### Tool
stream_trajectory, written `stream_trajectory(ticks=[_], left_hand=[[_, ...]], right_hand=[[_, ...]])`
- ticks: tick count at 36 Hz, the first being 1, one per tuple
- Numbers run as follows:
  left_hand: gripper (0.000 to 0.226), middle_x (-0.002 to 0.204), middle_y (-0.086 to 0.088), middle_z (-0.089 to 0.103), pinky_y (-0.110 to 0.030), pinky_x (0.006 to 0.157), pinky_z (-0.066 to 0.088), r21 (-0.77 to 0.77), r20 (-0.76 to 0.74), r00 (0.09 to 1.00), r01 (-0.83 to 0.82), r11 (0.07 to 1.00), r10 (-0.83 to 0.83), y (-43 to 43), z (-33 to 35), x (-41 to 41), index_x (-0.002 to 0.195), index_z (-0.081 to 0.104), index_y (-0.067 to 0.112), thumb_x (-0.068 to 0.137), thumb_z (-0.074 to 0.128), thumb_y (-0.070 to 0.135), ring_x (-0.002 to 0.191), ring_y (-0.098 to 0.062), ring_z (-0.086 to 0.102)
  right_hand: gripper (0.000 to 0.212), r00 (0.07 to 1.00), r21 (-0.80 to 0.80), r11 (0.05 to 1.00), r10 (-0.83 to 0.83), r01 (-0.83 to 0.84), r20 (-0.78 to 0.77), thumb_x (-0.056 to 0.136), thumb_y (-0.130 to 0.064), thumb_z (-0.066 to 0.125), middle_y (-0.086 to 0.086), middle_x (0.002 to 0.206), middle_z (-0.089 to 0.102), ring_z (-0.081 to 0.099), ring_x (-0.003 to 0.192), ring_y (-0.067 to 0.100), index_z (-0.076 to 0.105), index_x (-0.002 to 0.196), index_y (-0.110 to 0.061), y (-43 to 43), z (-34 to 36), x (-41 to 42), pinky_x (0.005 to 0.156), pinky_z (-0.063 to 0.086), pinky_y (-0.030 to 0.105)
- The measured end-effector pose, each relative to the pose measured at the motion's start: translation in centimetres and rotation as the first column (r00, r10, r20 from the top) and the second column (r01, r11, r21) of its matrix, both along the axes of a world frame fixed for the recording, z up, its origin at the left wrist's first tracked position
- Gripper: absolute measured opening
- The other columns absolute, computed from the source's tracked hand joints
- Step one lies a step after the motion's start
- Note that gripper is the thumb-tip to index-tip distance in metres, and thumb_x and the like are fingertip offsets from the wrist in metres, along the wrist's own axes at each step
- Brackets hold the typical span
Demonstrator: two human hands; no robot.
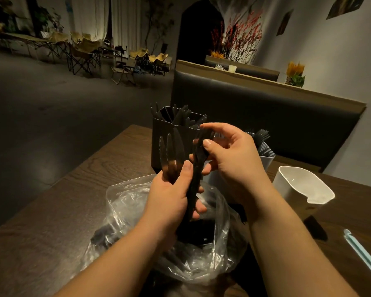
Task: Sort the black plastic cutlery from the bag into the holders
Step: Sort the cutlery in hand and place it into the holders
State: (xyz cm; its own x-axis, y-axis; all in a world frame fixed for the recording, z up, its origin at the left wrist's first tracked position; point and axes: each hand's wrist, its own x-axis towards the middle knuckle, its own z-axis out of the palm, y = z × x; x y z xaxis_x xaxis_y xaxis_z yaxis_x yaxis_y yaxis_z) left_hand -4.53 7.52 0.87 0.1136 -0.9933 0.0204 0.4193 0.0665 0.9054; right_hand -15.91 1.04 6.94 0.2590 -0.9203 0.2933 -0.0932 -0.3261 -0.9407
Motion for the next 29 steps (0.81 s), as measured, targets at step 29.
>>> stream_trajectory(ticks=[29], left_hand=[[0.032,0.062,-0.004,0.052,-0.019,0.04,0.023,0.095,0.071,0.993,0.089,0.991,-0.096,-0.3,-0.9,-0.8,0.109,0.062,0.008,0.103,0.046,0.035,0.042,-0.013,0.035]], right_hand=[[0.029,0.702,-0.083,0.815,-0.437,0.574,0.562,0.097,-0.001,0.054,0.005,0.121,0.065,0.073,0.1,0.023,0.06,0.113,-0.025,0.0,6.1,-8.7,0.075,0.063,0.039]])
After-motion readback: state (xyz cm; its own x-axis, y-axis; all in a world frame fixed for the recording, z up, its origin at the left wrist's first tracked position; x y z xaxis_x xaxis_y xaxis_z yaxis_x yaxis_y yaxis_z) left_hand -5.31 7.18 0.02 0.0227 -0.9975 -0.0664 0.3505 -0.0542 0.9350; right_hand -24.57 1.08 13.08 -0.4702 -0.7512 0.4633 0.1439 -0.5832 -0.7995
